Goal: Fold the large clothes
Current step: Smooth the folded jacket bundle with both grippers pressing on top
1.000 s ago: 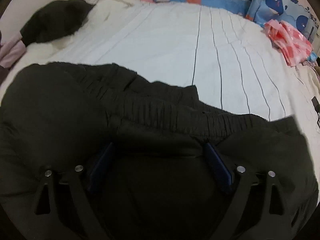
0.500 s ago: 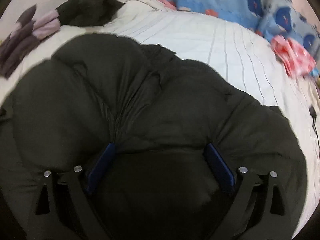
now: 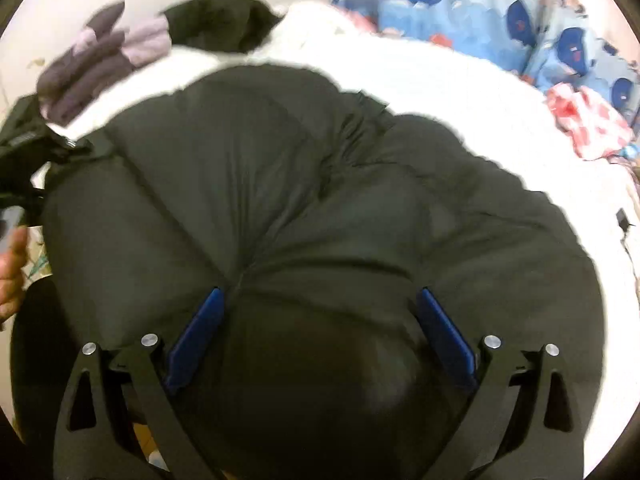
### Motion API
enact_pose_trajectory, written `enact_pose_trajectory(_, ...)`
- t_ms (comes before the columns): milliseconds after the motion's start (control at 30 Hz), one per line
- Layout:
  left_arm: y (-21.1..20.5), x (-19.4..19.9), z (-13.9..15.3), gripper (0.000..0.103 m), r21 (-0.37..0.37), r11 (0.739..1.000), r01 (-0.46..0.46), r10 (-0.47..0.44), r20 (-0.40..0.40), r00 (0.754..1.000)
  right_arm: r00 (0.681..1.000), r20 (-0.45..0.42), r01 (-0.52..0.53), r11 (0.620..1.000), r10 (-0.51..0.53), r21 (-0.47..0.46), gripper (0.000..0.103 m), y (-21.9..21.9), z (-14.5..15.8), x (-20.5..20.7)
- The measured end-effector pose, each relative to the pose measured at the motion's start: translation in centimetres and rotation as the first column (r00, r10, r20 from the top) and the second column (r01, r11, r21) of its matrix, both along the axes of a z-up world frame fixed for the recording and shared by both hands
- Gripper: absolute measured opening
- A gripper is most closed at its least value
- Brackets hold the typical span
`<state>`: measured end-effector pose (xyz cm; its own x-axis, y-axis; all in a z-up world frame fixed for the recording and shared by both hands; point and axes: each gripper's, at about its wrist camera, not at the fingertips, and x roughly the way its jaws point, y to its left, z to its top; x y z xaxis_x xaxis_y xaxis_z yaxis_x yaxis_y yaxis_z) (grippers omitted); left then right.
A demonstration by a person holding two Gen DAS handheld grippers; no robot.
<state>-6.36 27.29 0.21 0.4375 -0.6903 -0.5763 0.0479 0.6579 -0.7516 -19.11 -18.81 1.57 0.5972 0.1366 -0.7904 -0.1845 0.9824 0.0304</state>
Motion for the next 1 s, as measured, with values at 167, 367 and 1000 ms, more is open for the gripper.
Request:
enact_pose_trajectory(167, -0.5, -0.5, 1.2, 0.062, 0.067, 0.998, -0.004, 0.000, 0.054, 0.999, 0.978, -0.037, 0.198, 0.973, -0.204, -0.114, 0.096, -6.8, -0.7, -1.7)
enact_pose_trajectory(367, -2.3, -2.4, 3.7, 0.062, 0.218, 0.975, -0.029, -0.014, 0.192, 0.981, 0.956, -0.195, 0.197, 0.973, -0.218, -0.122, 0.096, -8.7, -2.1, -0.4)
enact_pose_trajectory(1000, 3.9, 0.8, -1.8, 0.074, -0.142, 0.984, -0.106, 0.087, -0.134, 0.987, 0.995, -0.097, -0.026, 0.997, 0.019, -0.069, 0.096, 1.8, -0.2, 6.7)
